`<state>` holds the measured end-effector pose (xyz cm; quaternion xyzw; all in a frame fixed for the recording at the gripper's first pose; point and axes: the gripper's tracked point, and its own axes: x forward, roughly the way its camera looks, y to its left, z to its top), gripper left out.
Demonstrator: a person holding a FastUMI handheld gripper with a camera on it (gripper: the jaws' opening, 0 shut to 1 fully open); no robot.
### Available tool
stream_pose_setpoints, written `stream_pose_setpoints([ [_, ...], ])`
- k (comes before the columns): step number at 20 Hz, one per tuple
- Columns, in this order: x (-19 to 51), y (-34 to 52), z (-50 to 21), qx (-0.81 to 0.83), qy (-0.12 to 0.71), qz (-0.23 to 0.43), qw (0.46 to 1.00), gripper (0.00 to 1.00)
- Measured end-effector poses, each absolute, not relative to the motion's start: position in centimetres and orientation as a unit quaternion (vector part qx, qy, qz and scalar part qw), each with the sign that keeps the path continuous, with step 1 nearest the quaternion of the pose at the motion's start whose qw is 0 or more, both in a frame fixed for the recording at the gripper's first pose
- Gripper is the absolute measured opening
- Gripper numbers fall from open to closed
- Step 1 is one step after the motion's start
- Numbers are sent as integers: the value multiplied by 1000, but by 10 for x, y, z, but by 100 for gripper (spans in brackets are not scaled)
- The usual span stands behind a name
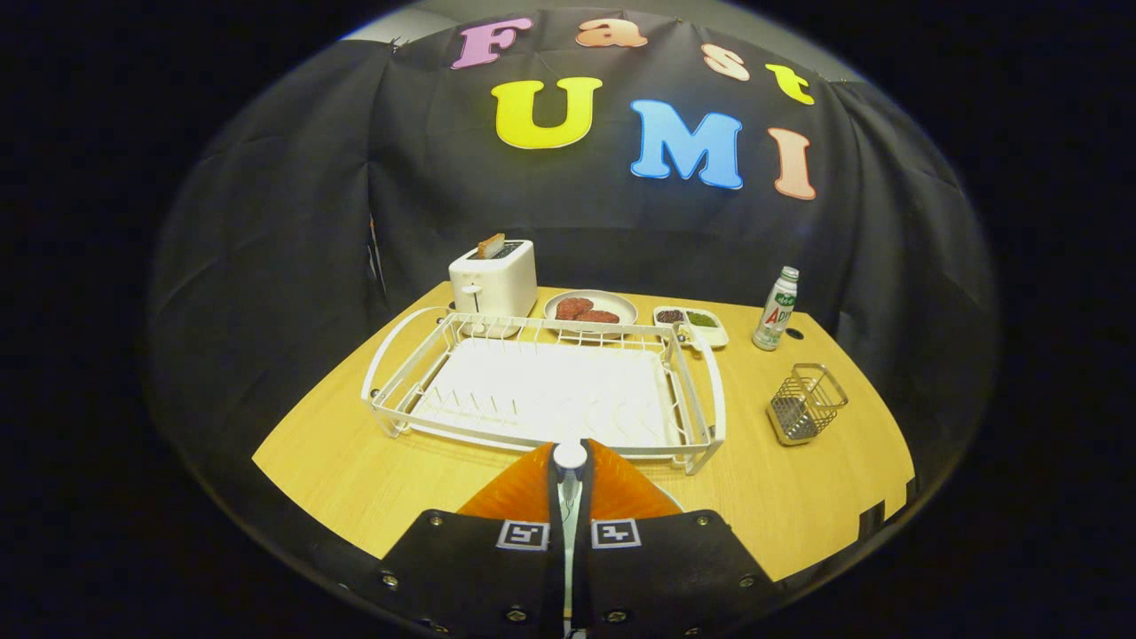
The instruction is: Take the plate from the dish rack, then take the spoon from the basket and place it into the plate.
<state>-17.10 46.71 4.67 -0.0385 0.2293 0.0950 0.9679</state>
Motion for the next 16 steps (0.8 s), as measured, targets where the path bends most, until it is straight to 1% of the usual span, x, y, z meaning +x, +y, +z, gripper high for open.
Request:
stream_pose_setpoints([
  [4,-172,470,36,-23,239,104,965,3],
  [5,-170,471,35,-25,241,107,964,4],
  [7,-170,471,35,-31,236,111,965,9],
  [8,-171,470,35,-32,235,111,965,9],
  [9,-170,469,34,-32,235,110,965,12],
  [11,-167,464,34,-35,235,101,966,13],
  [13,-168,458,38,-36,233,92,967,17],
  [15,-166,451,37,-36,235,84,968,34],
  [16,-165,450,37,-33,235,83,968,34],
])
